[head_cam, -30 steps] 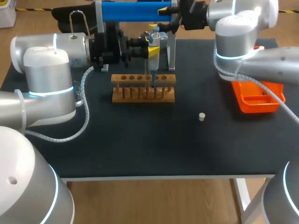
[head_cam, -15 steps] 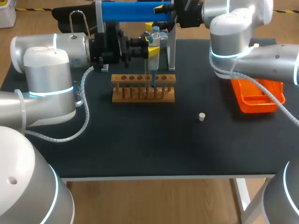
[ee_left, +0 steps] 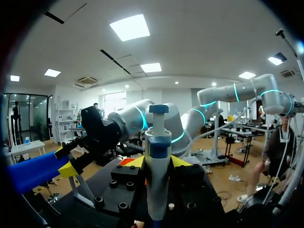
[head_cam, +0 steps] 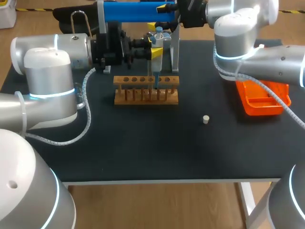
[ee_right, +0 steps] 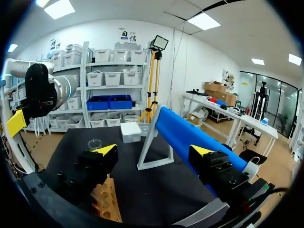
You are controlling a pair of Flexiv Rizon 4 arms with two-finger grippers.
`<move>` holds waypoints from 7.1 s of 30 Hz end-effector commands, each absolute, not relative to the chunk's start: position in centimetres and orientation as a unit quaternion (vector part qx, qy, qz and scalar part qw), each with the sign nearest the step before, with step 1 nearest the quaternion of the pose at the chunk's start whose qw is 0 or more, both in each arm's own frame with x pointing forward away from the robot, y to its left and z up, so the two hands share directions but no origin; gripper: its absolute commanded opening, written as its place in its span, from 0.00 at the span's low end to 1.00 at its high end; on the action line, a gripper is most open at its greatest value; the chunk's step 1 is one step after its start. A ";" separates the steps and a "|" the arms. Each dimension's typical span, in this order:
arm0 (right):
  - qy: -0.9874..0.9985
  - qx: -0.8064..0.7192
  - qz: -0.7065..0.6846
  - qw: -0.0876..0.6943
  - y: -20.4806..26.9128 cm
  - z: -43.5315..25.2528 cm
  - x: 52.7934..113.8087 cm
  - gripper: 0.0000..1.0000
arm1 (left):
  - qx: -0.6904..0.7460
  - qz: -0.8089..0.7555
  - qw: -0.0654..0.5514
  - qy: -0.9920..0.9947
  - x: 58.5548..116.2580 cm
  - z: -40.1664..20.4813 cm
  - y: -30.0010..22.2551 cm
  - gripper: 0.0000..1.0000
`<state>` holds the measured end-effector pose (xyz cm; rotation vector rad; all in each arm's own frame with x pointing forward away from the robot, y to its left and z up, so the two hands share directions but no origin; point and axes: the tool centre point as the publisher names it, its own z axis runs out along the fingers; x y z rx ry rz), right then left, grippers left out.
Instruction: Invert the test tube, pick up the pipette, mount the tip to pipette, aspirate from beaker and dispense into the tube, eject the tip, return the pipette, and cap with the stopper.
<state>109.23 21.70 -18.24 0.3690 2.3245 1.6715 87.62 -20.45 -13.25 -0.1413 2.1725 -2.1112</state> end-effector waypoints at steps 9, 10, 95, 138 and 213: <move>0.799 0.127 0.574 0.128 21.7 -18.2 109.2 1.00 | -0.047 -0.694 0.054 0.716 87.6 -13.1 -20.4 0.00; 0.799 0.127 0.574 0.128 21.7 -18.2 109.2 1.00 | -0.047 -0.694 0.054 0.716 87.6 -13.1 -20.4 0.00; 0.799 0.127 0.574 0.128 21.7 -18.2 109.2 1.00 | -0.489 -0.496 0.386 0.605 111.1 -15.7 -6.6 0.00; 0.799 0.127 0.574 0.128 21.7 -18.2 109.2 1.00 | -0.547 -0.425 0.360 0.625 115.6 -17.9 -6.2 0.00; 0.799 0.127 0.574 0.128 21.7 -18.2 109.2 1.00 | -0.555 -0.429 0.349 0.621 114.8 -17.0 -6.5 1.00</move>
